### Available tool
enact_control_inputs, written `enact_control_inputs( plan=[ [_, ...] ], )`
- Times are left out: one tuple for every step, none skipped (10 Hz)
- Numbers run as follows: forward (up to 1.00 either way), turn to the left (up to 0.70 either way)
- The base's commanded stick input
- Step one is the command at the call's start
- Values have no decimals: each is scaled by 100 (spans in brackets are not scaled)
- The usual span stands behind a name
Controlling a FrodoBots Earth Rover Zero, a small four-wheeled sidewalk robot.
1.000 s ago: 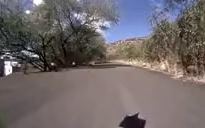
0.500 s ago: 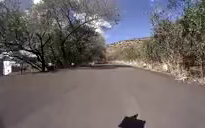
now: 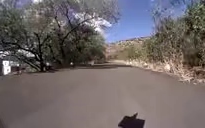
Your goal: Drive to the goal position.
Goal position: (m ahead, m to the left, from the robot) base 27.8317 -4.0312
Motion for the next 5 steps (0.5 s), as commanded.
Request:
enact_control_inputs(
  plan=[
    [50, 0],
    [50, 0],
    [50, 0],
    [50, -50],
    [50, -50]
  ],
)
